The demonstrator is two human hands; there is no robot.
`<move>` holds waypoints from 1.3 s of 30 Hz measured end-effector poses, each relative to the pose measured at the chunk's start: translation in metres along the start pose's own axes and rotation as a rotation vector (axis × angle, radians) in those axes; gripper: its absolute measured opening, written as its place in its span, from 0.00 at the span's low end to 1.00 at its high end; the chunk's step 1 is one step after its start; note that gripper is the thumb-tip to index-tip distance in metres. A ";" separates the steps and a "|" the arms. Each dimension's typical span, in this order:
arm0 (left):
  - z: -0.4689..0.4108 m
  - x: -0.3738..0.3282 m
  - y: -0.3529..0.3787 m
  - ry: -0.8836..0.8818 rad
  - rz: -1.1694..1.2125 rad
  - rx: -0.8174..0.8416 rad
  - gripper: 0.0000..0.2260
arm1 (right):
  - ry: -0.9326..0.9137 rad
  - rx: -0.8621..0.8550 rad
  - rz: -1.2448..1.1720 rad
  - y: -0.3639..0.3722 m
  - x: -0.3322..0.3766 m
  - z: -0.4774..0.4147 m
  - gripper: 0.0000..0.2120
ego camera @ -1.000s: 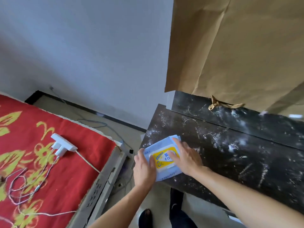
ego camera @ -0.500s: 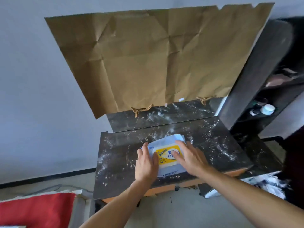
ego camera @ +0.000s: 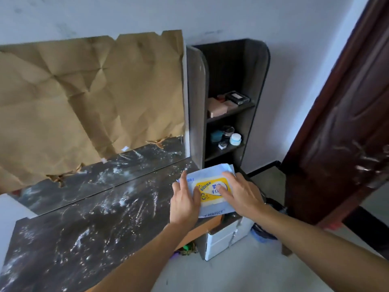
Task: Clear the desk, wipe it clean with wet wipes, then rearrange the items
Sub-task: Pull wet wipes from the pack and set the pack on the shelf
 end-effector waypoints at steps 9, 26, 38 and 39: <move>-0.068 -0.118 0.055 0.189 0.077 0.010 0.23 | 0.063 -0.175 0.022 -0.056 -0.116 -0.055 0.23; -0.235 -0.254 0.068 0.135 -0.026 -0.150 0.23 | 0.045 -0.272 -0.038 -0.122 -0.221 -0.280 0.21; -0.265 -0.243 0.100 0.081 -0.322 -0.409 0.20 | -0.361 -0.136 0.131 -0.097 -0.249 -0.343 0.21; -0.266 -0.241 0.103 0.097 -0.337 -0.435 0.20 | -0.469 -0.164 0.136 -0.100 -0.248 -0.342 0.20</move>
Point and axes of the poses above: each hand's wrist, its own z-axis away from the middle knuckle, its own y-axis out of the palm, x = y × z, the point moved 3 cm from there along -z, towards the middle knuckle, and after that the axes turned 15 degrees about -y, right-handed, at the moved point
